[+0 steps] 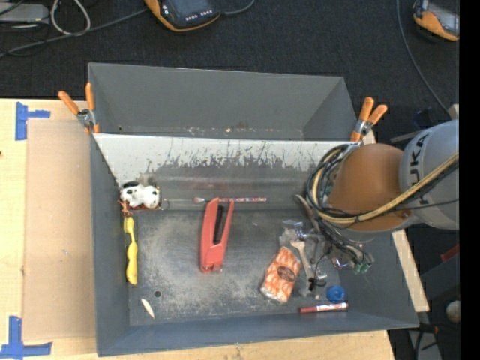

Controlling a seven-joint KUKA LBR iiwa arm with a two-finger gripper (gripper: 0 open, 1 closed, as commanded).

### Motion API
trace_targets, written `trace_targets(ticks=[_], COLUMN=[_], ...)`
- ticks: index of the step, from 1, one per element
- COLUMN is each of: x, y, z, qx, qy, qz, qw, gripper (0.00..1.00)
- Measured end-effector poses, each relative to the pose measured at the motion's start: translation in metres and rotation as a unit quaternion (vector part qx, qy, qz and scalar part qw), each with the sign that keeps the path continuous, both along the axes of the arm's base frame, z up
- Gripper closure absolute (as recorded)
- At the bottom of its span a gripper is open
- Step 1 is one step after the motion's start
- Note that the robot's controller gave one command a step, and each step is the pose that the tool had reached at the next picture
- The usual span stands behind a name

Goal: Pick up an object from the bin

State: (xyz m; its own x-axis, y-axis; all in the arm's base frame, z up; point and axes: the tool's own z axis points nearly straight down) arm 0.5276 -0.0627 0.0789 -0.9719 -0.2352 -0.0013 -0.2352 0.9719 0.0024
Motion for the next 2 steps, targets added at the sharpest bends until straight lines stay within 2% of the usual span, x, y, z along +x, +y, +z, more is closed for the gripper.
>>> trace_targets(ticks=[1,2], x=[-0.023,-0.009], y=[-0.007,-0.012], z=[-0.008,-0.009], qx=[0.001,0.002], qy=[-0.0009,-0.0012], qz=[0.166,0.223], qw=[0.9861,0.9748], gripper=[1.00,0.00])
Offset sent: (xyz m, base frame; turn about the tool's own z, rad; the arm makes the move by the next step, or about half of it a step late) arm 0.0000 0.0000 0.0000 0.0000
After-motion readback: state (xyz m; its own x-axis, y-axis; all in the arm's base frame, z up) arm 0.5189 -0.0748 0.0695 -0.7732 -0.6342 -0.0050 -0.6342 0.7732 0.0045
